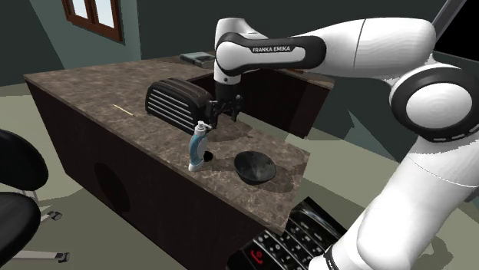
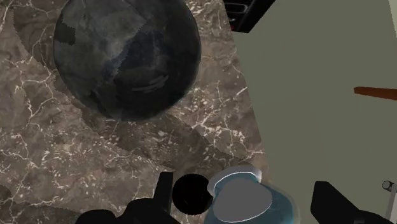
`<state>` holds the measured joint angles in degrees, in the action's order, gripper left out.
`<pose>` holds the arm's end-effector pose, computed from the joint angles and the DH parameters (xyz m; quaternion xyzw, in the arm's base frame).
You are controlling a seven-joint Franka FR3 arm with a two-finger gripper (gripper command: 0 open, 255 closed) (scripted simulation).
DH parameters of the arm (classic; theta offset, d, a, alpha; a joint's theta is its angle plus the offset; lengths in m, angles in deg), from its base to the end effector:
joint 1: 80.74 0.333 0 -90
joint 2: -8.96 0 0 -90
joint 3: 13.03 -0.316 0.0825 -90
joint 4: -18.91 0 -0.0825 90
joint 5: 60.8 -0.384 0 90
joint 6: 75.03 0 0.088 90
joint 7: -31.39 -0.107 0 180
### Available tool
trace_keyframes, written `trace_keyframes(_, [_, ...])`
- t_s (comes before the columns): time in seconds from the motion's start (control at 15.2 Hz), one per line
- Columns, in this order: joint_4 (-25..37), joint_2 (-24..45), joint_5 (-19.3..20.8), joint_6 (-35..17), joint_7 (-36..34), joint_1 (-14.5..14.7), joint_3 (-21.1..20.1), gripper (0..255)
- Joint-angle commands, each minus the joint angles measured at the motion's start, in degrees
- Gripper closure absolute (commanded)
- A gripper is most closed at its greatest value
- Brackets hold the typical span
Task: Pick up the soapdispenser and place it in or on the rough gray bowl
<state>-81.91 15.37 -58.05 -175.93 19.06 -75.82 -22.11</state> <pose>0.5684 0.1340 0.4876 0.9982 0.0204 -0.0497 0.0265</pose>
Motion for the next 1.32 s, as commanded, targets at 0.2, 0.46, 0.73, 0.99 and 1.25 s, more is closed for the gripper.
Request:
trace_keyframes(0.2, [15.24,12.93,2.31,3.9,-2.6,2.01,-0.61,0])
trace_keyframes(0.46, [26.94,21.94,3.7,7.53,-3.69,3.77,-0.53,0])
trace_keyframes(0.73, [22.99,21.36,3.67,4.15,-3.77,3.49,-0.48,0])
trace_keyframes(0.99, [19.84,21.09,3.69,1.27,-3.86,3.28,-0.43,0])
trace_keyframes(1.25, [19.84,21.09,3.69,1.27,-3.86,3.28,-0.43,0])
